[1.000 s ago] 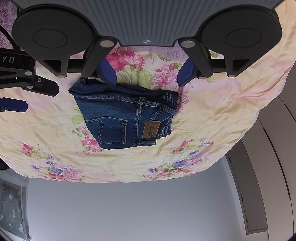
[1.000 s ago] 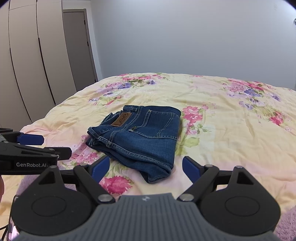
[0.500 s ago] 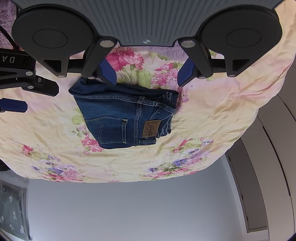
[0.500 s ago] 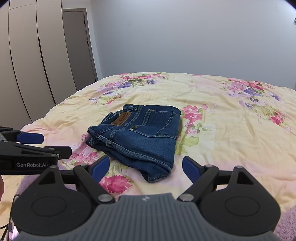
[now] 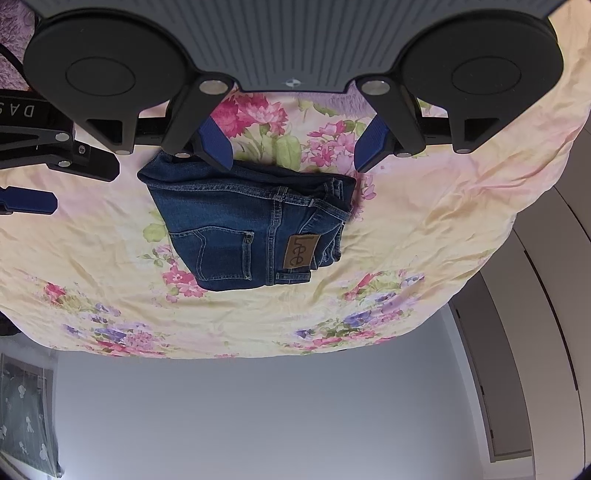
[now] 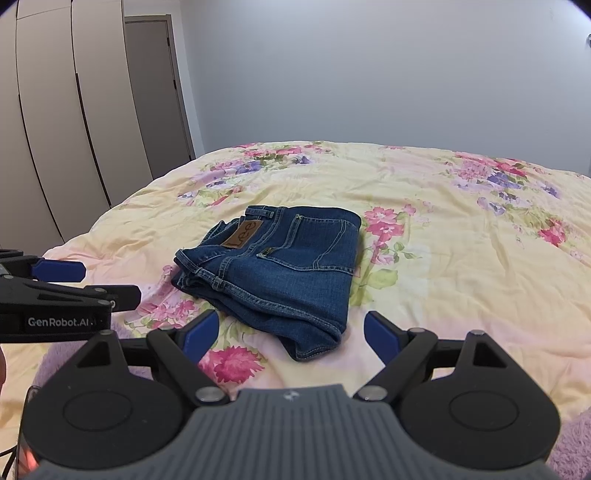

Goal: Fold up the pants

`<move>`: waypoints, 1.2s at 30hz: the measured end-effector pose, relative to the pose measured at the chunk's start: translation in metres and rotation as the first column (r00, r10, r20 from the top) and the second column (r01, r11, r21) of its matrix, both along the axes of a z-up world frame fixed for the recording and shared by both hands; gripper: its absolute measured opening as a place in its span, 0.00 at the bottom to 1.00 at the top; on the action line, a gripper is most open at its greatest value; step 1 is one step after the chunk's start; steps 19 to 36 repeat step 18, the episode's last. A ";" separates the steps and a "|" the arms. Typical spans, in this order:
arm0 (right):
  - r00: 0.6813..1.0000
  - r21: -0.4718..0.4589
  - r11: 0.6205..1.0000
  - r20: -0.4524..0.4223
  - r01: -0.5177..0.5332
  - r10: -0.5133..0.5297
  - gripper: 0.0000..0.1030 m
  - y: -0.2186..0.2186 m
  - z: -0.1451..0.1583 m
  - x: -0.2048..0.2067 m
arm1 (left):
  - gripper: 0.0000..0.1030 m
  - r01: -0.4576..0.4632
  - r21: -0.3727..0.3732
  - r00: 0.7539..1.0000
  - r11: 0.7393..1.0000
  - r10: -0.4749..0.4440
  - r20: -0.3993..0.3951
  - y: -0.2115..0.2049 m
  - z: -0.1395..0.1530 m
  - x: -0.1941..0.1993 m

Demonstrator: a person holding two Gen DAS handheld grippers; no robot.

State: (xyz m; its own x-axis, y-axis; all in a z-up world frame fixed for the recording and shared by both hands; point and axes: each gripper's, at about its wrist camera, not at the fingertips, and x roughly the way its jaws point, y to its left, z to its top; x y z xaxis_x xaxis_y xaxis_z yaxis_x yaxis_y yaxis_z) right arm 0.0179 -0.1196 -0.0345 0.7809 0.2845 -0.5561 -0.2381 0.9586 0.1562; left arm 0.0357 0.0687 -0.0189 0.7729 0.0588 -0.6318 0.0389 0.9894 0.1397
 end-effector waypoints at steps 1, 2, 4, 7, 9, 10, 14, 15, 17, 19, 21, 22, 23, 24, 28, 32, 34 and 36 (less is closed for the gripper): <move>1.000 0.000 1.000 -0.002 -0.001 0.001 0.80 0.000 0.000 0.000 | 0.85 0.001 -0.001 1.000 1.000 -0.001 -0.001 0.000 0.000 0.000; 1.000 0.000 1.000 -0.003 -0.001 0.001 0.80 0.001 0.000 0.000 | 0.85 0.004 -0.005 1.000 1.000 -0.004 -0.003 0.001 0.000 0.000; 1.000 -0.001 1.000 -0.003 -0.001 0.001 0.80 0.001 0.000 0.000 | 0.85 0.006 -0.005 1.000 1.000 -0.006 0.001 0.000 0.001 -0.001; 1.000 -0.002 1.000 -0.003 -0.001 0.001 0.80 0.001 0.000 -0.001 | 0.85 0.005 0.011 1.000 1.000 -0.005 0.008 -0.001 0.001 -0.001; 1.000 -0.001 1.000 -0.004 -0.001 0.001 0.80 0.001 0.000 -0.001 | 0.85 0.005 0.015 1.000 1.000 -0.005 0.010 0.000 0.001 -0.001; 1.000 -0.001 1.000 -0.005 -0.002 0.002 0.80 0.001 0.000 0.000 | 0.85 0.005 0.015 1.000 1.000 -0.005 0.011 0.000 0.001 -0.001; 1.000 -0.002 1.000 -0.005 -0.002 0.002 0.80 0.002 0.000 -0.001 | 0.85 0.002 0.005 1.000 1.000 -0.002 0.017 0.002 0.002 -0.002; 1.000 -0.001 1.000 -0.005 -0.002 0.002 0.80 0.002 0.000 -0.001 | 0.85 0.002 0.001 1.000 1.000 -0.002 0.018 0.003 0.003 -0.002; 1.000 -0.002 1.000 -0.006 -0.002 0.002 0.80 0.002 0.000 0.000 | 0.85 0.003 -0.012 1.000 1.000 -0.002 0.013 0.004 0.003 -0.002; 1.000 -0.002 1.000 -0.007 -0.002 0.002 0.80 0.002 0.000 -0.001 | 0.85 0.007 -0.015 1.000 1.000 -0.007 0.013 0.004 0.003 -0.002; 1.000 -0.002 1.000 -0.007 -0.002 0.002 0.80 0.002 0.000 -0.001 | 0.85 0.007 -0.015 1.000 1.000 -0.007 0.013 0.004 0.003 -0.002; 1.000 -0.002 1.000 -0.007 -0.002 0.002 0.80 0.002 0.000 -0.001 | 0.85 0.007 -0.015 1.000 1.000 -0.007 0.013 0.004 0.003 -0.002; 1.000 -0.002 1.000 -0.007 -0.002 0.002 0.80 0.002 0.000 -0.001 | 0.85 0.007 -0.015 1.000 1.000 -0.007 0.013 0.004 0.003 -0.002; 1.000 -0.002 1.000 -0.007 -0.002 0.002 0.80 0.002 0.000 -0.001 | 0.85 0.007 -0.015 1.000 1.000 -0.007 0.013 0.004 0.003 -0.002; 1.000 -0.002 1.000 -0.007 -0.002 0.002 0.80 0.002 0.000 -0.001 | 0.85 0.007 -0.015 1.000 1.000 -0.007 0.013 0.004 0.003 -0.002; 1.000 -0.002 1.000 -0.007 -0.002 0.002 0.80 0.002 0.000 -0.001 | 0.85 0.007 -0.015 1.000 1.000 -0.007 0.013 0.004 0.003 -0.002; 1.000 -0.002 1.000 -0.007 -0.002 0.002 0.80 0.002 0.000 -0.001 | 0.85 0.007 -0.015 1.000 1.000 -0.007 0.013 0.004 0.003 -0.002; 1.000 -0.002 1.000 -0.007 -0.002 0.002 0.80 0.002 0.000 -0.001 | 0.85 0.007 -0.015 1.000 1.000 -0.007 0.013 0.004 0.003 -0.002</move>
